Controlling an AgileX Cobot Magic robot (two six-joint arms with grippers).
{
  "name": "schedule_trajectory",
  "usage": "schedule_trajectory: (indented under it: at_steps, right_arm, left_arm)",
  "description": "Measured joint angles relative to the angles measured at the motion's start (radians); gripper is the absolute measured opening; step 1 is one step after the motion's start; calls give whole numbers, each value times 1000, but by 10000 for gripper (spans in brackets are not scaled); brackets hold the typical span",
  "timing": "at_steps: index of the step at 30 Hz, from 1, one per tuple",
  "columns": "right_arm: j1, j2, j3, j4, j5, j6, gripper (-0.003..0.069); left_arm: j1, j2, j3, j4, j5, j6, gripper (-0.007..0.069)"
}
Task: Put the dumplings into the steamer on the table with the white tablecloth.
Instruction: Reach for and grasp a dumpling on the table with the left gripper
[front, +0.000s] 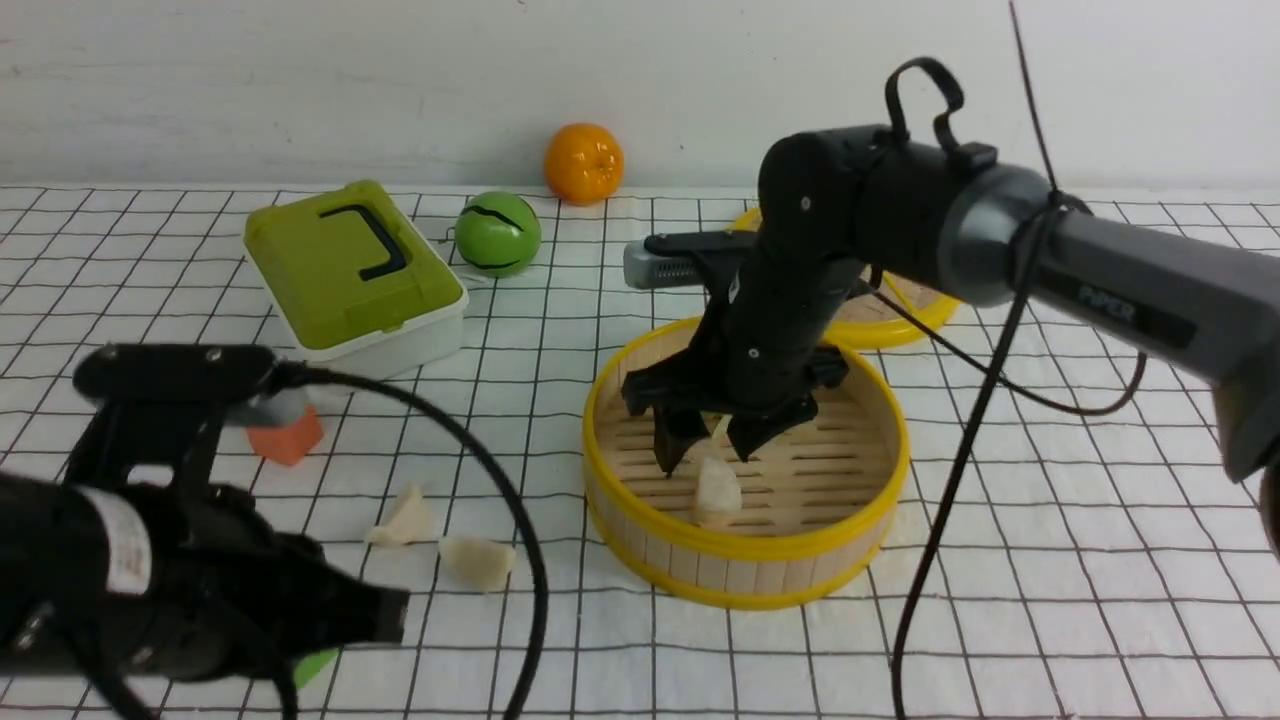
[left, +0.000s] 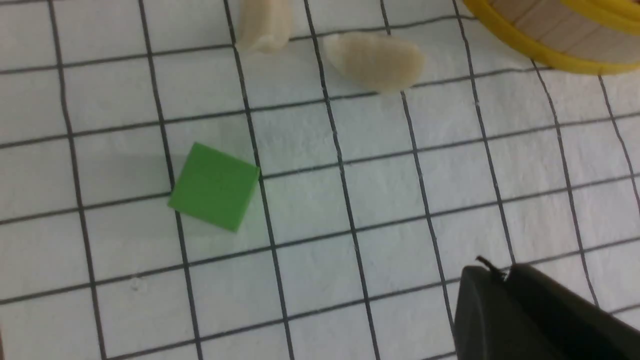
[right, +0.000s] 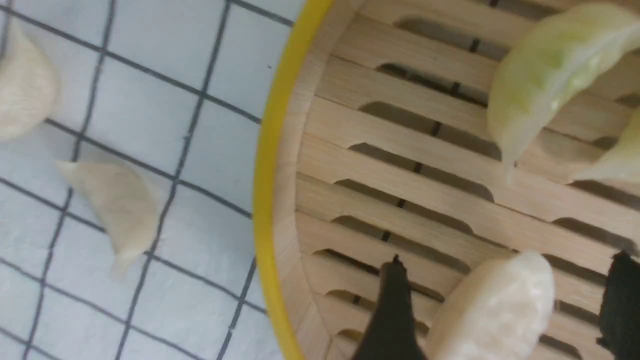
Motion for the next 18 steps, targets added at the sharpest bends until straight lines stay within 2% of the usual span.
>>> schedule_trajectory:
  at_steps: [3,7,10,13,15,16,18]
  right_arm:
    - [0,-57,0,-13,4,-28,532]
    - [0,-163,0,-98,53,-39,527]
    - [0,-233,13,-180,98,-39,509]
    - [0,-320,75,-267,133,-37,483]
    - [0,-342,100,-278,138,-34,475]
    - [0,-376,153,-282,152,-32,462]
    - [0,-423,227,-281,166,-32,444]
  left_arm:
    - [0,70,-81,8,28,-9,32]
    - [0,221,-191,19,54,-29,26]
    - [0,324,-254,60,52,-85,45]
    - [3,456,-316,177,47,-160,162]
    - [11,490,-334,198,47,-171,207]
    - [36,543,-372,209,49,-181,280]
    - [76,598,-415,201,52,-184,353]
